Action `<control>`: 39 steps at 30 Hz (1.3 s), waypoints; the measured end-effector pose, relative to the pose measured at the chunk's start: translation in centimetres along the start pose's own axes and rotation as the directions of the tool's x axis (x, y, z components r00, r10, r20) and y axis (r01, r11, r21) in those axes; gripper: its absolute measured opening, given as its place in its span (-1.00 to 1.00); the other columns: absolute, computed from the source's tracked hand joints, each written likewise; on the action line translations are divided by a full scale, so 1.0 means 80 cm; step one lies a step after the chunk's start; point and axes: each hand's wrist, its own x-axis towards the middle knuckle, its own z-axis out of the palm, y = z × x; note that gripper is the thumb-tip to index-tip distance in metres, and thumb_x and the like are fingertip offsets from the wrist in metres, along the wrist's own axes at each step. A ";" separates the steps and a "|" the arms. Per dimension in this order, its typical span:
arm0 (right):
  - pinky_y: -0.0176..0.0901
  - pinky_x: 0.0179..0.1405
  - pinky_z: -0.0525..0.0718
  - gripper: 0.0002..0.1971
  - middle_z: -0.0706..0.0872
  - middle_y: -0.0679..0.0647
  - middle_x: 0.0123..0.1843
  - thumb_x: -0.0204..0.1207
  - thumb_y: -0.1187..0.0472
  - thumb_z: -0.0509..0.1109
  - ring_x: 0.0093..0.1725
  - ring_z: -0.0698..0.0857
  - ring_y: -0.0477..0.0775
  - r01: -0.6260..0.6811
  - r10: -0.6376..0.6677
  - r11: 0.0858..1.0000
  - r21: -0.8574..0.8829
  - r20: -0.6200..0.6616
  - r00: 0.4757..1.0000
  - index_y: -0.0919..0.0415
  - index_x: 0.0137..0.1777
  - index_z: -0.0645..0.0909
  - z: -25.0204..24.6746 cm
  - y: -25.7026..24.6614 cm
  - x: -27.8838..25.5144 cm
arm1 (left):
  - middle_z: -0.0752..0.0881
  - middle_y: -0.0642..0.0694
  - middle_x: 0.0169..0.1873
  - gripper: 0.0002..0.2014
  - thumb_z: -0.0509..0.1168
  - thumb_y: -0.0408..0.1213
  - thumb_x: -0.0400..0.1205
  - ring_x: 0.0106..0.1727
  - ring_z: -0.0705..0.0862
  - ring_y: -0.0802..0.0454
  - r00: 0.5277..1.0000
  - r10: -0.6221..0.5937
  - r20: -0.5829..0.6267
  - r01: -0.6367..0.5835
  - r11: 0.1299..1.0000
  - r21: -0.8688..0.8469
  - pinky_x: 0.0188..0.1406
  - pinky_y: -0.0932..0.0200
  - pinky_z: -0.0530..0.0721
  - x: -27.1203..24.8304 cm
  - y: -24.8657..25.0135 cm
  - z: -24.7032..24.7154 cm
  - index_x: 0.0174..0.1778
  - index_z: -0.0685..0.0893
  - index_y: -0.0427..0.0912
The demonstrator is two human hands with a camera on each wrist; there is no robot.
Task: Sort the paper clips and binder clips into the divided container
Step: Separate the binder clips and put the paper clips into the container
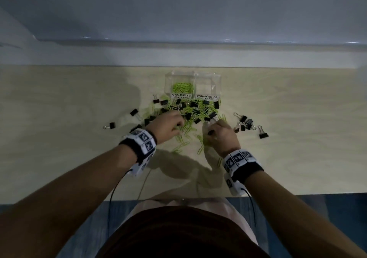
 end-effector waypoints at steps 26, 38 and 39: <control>0.15 0.12 0.58 -0.86 0.72 0.02 -0.17 0.52 0.15 0.31 -0.15 0.64 0.10 -0.093 0.069 0.987 -0.133 -0.177 0.982 0.11 -0.07 0.71 -0.030 -0.011 0.030 | 0.57 -0.08 0.12 -0.75 0.22 -0.25 0.64 0.06 0.54 0.02 0.949 -0.165 -0.269 0.170 0.985 -0.003 0.11 0.17 0.55 -0.042 -0.012 0.007 0.21 0.61 -0.18; -0.07 -0.18 0.66 -0.87 0.65 0.18 -0.16 0.45 0.21 0.40 -0.20 0.63 0.18 -0.238 0.236 0.971 -0.030 -0.049 0.970 0.28 -0.15 0.68 -0.009 -0.038 0.045 | 0.56 -0.17 0.06 -0.88 0.27 -0.32 0.60 0.11 0.50 -0.19 0.951 -0.225 -0.210 0.239 0.970 0.044 0.00 -0.17 0.62 -0.003 0.007 0.036 -0.04 0.66 -0.27; -0.10 -0.22 0.62 -0.88 0.65 0.18 -0.16 0.45 0.24 0.39 -0.22 0.62 0.19 -0.250 0.249 0.968 -0.008 -0.047 0.967 0.30 -0.16 0.69 -0.009 -0.037 0.044 | 0.56 -0.16 0.04 -0.91 0.28 -0.33 0.59 0.10 0.50 -0.17 0.949 -0.222 -0.223 0.230 0.973 0.008 0.01 -0.14 0.61 -0.005 0.005 0.035 -0.09 0.65 -0.26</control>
